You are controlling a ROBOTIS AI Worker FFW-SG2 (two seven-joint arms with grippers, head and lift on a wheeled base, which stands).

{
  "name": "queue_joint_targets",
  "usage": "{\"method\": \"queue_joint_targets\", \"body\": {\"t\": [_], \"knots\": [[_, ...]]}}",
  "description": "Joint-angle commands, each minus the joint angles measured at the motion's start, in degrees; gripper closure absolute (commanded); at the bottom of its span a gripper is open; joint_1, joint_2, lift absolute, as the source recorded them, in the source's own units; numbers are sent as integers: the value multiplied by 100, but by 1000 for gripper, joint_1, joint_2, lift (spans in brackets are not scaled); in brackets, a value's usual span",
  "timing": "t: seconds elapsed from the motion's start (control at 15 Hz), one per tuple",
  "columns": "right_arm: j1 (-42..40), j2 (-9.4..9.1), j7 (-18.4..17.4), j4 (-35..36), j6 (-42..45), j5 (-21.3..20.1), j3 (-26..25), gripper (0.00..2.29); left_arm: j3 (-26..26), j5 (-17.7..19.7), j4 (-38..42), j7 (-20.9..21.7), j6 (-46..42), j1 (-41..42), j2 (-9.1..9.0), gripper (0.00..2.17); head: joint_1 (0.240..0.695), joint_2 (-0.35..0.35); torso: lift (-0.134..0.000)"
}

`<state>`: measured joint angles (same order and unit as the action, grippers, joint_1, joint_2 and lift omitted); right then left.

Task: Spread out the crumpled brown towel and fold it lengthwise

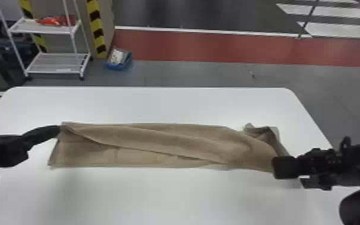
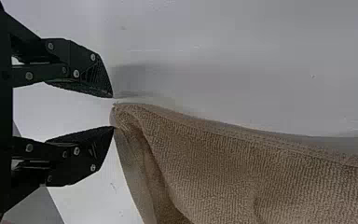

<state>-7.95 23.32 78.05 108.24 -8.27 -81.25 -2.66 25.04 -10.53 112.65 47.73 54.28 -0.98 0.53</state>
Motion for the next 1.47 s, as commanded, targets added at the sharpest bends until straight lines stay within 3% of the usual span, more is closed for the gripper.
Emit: {"method": "queue_joint_targets", "body": {"t": [0.0,0.13,0.27,0.4,0.53,0.67,0.93,1.33,1.4], "knots": [[83,-12,28,-84,-13,-13,81,765,10,7,-6,0,-17,1,9,1261,695,-86,-124],[136,-56,28,-145,-30,-13,125,768,28,16,-15,0,-17,1,0,1261,695,-79,-124],[189,-65,28,-198,-48,-57,178,1062,28,25,-15,0,-35,1,0,1261,695,-75,-124],[215,-65,28,-198,-83,-49,178,1065,45,25,-24,0,-35,1,0,1261,695,-71,-124],[233,-65,28,-189,-83,-13,107,1409,54,25,-32,0,-53,1,18,1261,695,-69,-124],[233,-65,28,-101,-83,154,-174,1416,72,51,-24,0,-70,1,53,1264,695,-69,-124],[479,-65,28,980,-83,1235,-1141,1416,204,113,187,61,35,-148,114,1261,695,-79,-124],[1577,-65,28,1287,-663,2210,-1905,1416,669,236,635,105,703,-667,123,1261,695,-76,-124],[1744,-65,28,1279,-821,2342,-1949,1416,678,245,635,105,826,-807,123,1261,651,-72,-124]]}}
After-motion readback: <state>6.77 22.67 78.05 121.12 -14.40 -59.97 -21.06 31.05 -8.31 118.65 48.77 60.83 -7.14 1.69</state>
